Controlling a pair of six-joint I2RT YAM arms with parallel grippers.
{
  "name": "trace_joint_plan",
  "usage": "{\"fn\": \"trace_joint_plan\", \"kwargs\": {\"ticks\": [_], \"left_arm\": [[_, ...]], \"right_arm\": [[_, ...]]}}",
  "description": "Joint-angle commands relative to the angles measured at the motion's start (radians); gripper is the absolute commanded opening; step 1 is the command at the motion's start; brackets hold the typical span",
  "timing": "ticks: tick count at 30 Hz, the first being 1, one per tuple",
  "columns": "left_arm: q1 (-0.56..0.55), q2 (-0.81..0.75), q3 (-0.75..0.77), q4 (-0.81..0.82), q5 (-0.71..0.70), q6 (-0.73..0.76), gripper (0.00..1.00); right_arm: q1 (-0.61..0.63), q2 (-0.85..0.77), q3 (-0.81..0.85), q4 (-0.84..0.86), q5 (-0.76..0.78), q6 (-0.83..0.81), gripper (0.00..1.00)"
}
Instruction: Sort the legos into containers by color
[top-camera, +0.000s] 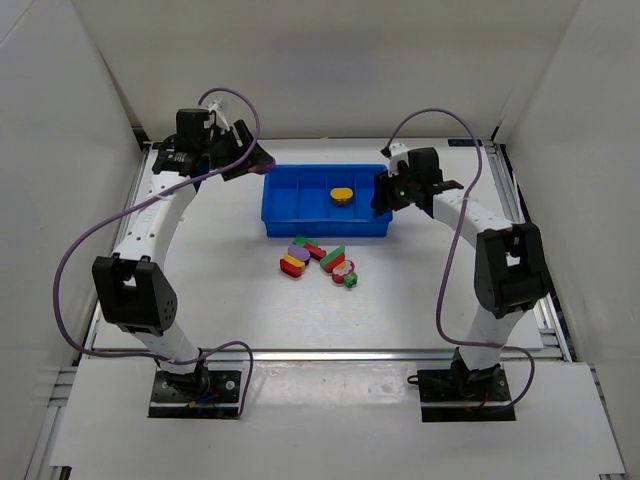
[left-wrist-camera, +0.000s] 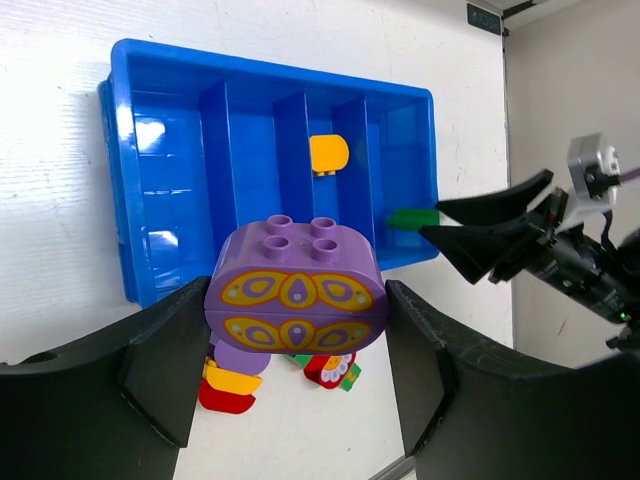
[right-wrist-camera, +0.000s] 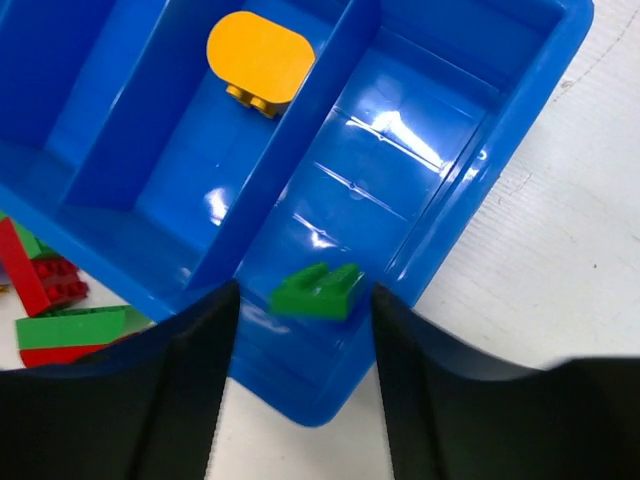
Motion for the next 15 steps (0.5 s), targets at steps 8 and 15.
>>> {"fn": "trace_joint_plan", "kwargs": {"ticks": [8, 15], "left_arm": [[-0.031, -0.072, -0.028, 0.008, 0.089, 0.087, 0.1], [-0.095, -0.116, -0.086, 0.011, 0.258, 0.357, 0.1]], "right_arm": [[-0.008, 0.035, 0.084, 0.057, -0.022, -0.032, 0.73], [-0.047, -0.012, 0.214, -0.078, -0.174, 0.02, 0.75]]}}
